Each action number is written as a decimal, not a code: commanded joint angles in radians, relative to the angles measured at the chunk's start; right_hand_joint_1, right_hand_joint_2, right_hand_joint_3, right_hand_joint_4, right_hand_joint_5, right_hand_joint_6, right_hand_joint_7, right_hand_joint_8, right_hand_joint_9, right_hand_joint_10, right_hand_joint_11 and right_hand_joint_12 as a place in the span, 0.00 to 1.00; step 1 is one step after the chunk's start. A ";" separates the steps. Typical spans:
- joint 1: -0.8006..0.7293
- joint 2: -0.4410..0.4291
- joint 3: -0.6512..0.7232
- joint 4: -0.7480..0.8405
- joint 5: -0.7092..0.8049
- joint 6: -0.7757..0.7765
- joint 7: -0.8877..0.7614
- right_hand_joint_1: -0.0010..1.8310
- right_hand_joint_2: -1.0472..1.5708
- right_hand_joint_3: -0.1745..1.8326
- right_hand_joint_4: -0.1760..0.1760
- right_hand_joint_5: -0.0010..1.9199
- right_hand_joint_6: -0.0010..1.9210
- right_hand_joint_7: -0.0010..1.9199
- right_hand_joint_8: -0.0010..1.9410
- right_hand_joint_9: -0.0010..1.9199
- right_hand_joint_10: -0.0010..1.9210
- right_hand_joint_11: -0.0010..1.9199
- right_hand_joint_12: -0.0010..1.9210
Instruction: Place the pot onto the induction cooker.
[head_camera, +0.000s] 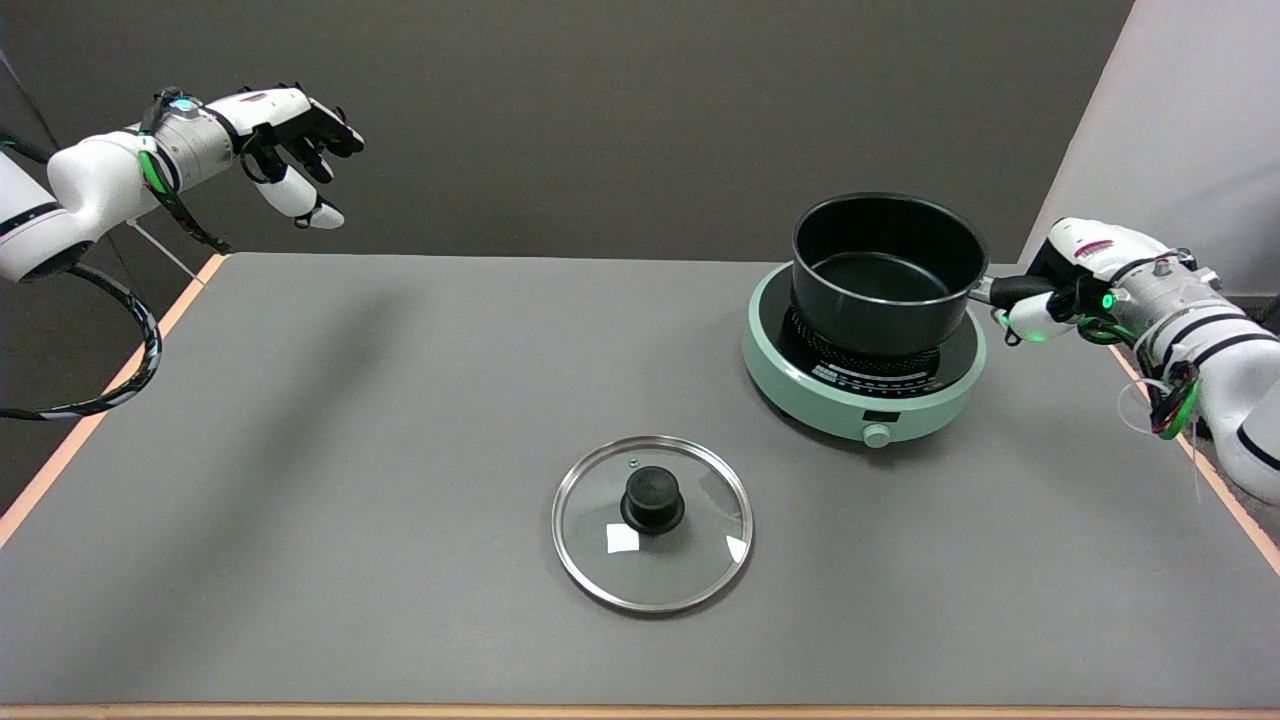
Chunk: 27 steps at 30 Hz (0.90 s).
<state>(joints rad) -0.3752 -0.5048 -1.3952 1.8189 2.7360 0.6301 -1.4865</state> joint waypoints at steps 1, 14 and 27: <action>0.030 -0.005 -0.048 -0.010 0.002 0.003 0.015 0.59 0.88 0.41 0.23 0.83 0.83 0.83 0.82 0.83 0.83 0.83 0.83; 0.030 -0.005 -0.055 -0.019 0.003 0.005 0.016 0.59 0.89 0.41 0.23 0.83 0.83 0.83 0.82 0.83 0.83 0.83 0.83; 0.049 -0.022 -0.079 -0.041 0.002 0.000 0.016 0.59 0.89 0.41 0.23 0.83 0.83 0.83 0.82 0.83 0.83 0.83 0.83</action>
<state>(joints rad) -0.3469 -0.5134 -1.4451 1.7974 2.7380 0.6336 -1.4724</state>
